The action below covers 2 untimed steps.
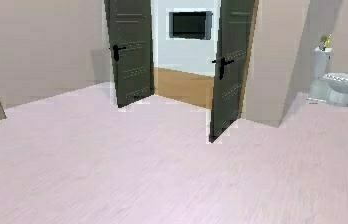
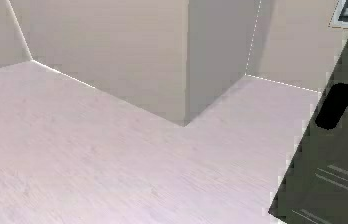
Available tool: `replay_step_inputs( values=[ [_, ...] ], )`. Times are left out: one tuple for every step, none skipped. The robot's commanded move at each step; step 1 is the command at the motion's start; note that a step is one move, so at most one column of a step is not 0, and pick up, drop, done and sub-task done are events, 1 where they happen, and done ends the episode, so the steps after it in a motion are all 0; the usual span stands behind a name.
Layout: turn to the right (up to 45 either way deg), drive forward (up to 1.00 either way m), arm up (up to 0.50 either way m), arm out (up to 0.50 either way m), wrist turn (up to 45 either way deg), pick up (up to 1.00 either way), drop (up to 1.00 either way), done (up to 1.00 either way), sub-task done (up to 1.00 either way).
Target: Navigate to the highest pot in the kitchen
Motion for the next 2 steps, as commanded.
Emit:
replay_step_inputs(
  values=[
    [0.0, 1.00, 0.00, 0.00, 0.0, 0.00, 0.00, 0.00, 0.00],
    [0.0, 1.00, 0.00, 0.00, 0.0, 0.00, 0.00, 0.00, 0.00]
  ],
)
